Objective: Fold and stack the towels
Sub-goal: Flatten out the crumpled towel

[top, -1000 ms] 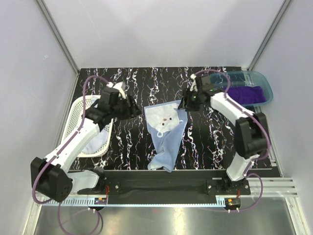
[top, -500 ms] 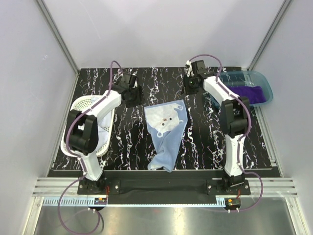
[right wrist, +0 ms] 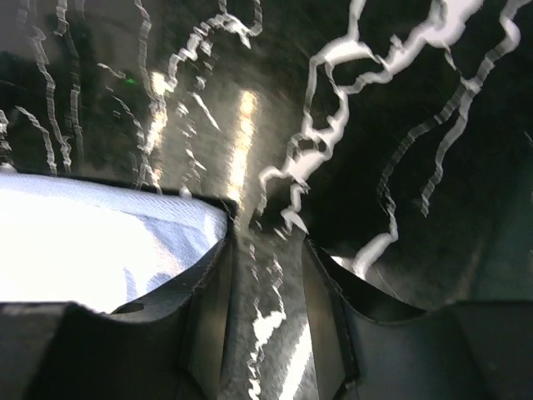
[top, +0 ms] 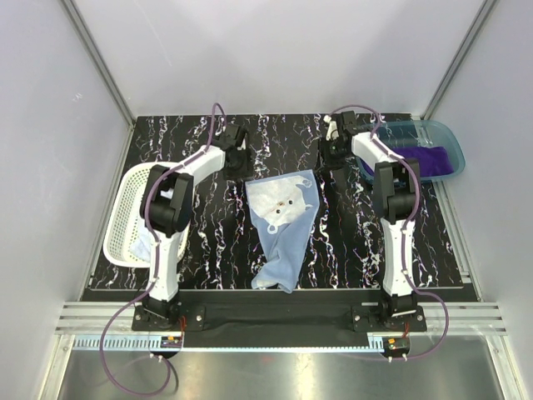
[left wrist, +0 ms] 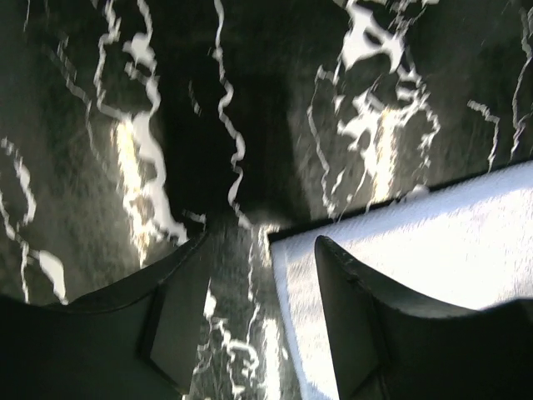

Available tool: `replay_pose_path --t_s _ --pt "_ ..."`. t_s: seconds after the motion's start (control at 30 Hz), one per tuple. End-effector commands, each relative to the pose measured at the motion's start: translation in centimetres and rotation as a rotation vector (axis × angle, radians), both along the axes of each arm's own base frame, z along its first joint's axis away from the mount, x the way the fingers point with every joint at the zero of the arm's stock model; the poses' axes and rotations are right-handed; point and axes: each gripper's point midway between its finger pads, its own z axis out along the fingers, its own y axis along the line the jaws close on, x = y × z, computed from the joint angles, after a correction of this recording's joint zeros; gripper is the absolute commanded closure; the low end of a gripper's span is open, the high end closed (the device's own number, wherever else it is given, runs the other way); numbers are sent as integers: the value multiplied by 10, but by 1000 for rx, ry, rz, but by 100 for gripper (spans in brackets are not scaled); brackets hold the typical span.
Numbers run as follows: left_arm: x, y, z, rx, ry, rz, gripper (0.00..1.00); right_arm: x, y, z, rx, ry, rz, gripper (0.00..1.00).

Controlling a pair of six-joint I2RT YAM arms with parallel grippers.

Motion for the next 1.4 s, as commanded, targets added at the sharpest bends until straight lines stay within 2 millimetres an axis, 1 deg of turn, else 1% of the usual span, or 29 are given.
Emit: replay_pose_path --t_s 0.0,0.07,0.2,0.27,0.3,0.4,0.43,0.5,0.53,0.6,0.67,0.73,0.8,0.93,0.97,1.07,1.17,1.2,1.27,1.37 --pt "12 -5 -11 -14 -10 -38 43 7 15 1 58 -16 60 53" --pt "8 -7 -16 -28 5 -52 45 5 21 -4 92 5 68 53" --pt "0 -9 -16 -50 11 -63 47 1 30 -8 145 21 85 53" --pt "-4 -10 -16 -60 20 -63 47 -2 31 -11 155 33 92 54" --pt "-11 -9 -16 -65 27 -63 48 -3 31 -12 155 34 95 54" --pt "-16 -9 -14 -85 19 -56 49 -7 30 -16 155 43 104 55" --pt "-21 -8 -19 -87 31 -55 49 -8 31 -19 154 49 105 55" --pt "-24 -9 -21 -91 31 -59 50 -9 32 -20 162 54 112 56" --pt "-26 -9 -26 -95 42 -62 51 -8 33 -19 164 51 113 56" --pt "-30 -12 -28 -110 54 -78 52 -8 32 -21 161 62 110 57" --pt "-38 -13 -31 -125 75 -81 52 -7 34 -20 169 69 110 59" --pt "-41 -15 -28 -145 66 -86 52 -10 35 -21 176 83 111 60" --pt "-45 -17 -30 -161 71 -92 53 -13 33 -23 168 92 111 62" --pt "-49 -18 -32 -169 81 -108 53 -12 30 -22 149 87 106 68" --pt "-51 -17 -33 -167 88 -109 54 -12 29 -21 143 86 101 73" --pt "-53 -14 -36 -150 88 -110 54 -10 26 -19 133 84 89 82" --pt "-50 -10 -40 -123 91 -111 55 -10 28 -16 136 78 89 84" --pt "-50 -11 -43 -120 98 -111 59 -11 27 -17 134 81 87 85" --pt "-51 -14 -44 -138 102 -115 63 -12 26 -15 134 84 79 86" --pt "-50 -18 -44 -165 106 -115 81 -11 28 -10 146 71 67 89"
